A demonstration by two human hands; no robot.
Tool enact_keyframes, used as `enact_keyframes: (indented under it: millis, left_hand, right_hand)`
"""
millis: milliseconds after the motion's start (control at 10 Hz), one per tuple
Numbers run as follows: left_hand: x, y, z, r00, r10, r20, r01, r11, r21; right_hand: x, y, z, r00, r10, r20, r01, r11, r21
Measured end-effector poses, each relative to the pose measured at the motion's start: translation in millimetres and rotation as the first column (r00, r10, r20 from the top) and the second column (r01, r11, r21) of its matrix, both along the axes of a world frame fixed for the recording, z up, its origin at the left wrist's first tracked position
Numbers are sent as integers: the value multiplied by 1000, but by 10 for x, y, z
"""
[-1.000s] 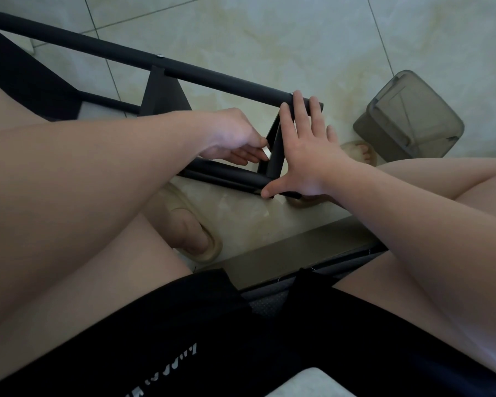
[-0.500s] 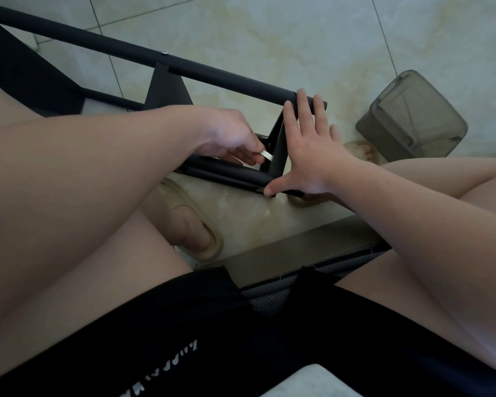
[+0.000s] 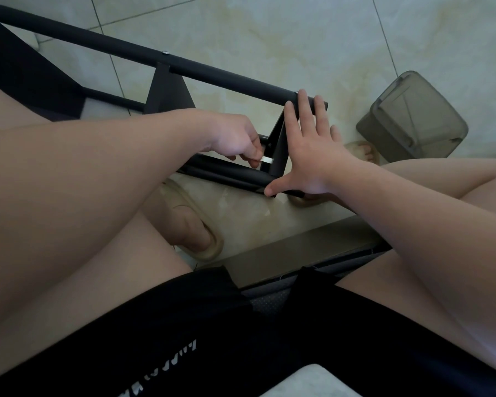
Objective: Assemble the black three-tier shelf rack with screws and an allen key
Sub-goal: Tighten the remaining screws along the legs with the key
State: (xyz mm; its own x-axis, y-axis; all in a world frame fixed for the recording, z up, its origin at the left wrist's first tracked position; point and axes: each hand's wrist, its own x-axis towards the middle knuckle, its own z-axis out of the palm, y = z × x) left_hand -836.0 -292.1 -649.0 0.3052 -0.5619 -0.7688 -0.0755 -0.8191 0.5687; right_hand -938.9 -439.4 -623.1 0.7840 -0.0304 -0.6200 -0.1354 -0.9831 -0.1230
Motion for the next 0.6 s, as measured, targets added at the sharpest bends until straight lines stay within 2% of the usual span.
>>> enact_keyframes:
  millis: [600]
  left_hand:
    - [-19,31,-68,990,-112,86,111,994,15]
  right_hand:
    - [-1,12,40,1000,-1,1,1,1000,-5]
